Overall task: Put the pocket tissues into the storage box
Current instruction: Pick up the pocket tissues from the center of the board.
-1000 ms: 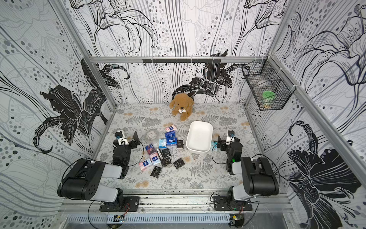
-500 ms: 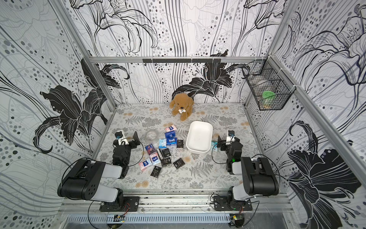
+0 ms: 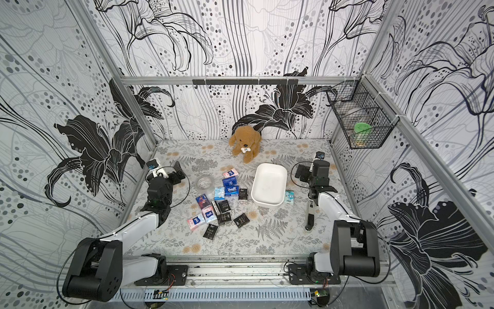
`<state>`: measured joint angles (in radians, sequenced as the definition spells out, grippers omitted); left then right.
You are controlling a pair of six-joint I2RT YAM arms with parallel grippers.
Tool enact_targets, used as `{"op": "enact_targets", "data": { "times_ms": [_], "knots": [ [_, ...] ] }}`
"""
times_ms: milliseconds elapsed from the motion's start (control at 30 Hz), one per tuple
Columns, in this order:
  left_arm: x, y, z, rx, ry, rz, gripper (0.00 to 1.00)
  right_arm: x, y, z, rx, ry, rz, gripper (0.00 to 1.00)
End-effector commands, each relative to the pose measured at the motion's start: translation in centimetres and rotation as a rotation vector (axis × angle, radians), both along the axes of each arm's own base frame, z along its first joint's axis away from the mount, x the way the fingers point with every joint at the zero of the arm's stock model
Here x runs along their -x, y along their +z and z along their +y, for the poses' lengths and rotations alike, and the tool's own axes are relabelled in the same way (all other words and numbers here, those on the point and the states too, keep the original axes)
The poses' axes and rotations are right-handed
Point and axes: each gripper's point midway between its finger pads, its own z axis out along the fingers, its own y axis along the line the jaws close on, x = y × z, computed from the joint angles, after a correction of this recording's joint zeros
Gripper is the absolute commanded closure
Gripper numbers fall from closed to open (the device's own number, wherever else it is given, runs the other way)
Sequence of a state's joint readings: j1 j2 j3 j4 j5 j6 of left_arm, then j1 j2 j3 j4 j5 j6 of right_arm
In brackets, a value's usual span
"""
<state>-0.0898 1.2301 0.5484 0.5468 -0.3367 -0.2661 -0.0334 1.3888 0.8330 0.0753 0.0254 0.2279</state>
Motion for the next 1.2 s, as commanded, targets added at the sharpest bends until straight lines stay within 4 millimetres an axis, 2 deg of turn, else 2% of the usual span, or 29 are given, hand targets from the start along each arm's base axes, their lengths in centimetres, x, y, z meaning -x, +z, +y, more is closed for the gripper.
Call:
{"op": "enact_targets", "data": {
  "times_ms": [0,167,267,400,500,600,733,867,1167],
  "knots": [
    [-0.2,-0.8,-0.6,0.134,-0.005,0.104,0.02,4.6,-4.5,1.4,-0.126,0.001,0.312,0.05],
    [-1.5,0.4,-3.2,0.297,-0.090,0.134,0.02,7.7,-5.2,3.3,-0.190,0.079,0.389,0.23],
    [-2.1,0.1,-5.9,0.363,-0.173,0.185,0.02,8.7,-6.0,5.0,-0.255,0.154,0.415,0.31],
    [-2.6,-1.4,-10.8,0.436,-0.301,0.296,0.03,8.9,-7.5,6.3,-0.312,0.203,0.446,0.42],
    [-2.5,-2.4,-14.6,0.481,-0.398,0.361,0.03,8.5,-8.3,7.2,-0.292,0.221,0.462,0.44],
    [-2.1,-2.9,-16.7,0.506,-0.443,0.377,0.03,8.2,-9.1,8.2,-0.238,0.241,0.487,0.42],
    [-1.9,-3.3,-17.4,0.543,-0.451,0.383,0.03,8.3,-10.5,8.9,-0.162,0.244,0.530,0.34],
    [-1.9,-3.0,-17.5,0.544,-0.460,0.380,0.03,8.3,-10.9,9.1,-0.116,0.234,0.541,0.27],
    [-1.7,-2.7,-17.9,0.562,-0.484,0.383,0.03,7.7,-11.4,7.9,-0.058,0.149,0.555,0.25]
  ]
}}
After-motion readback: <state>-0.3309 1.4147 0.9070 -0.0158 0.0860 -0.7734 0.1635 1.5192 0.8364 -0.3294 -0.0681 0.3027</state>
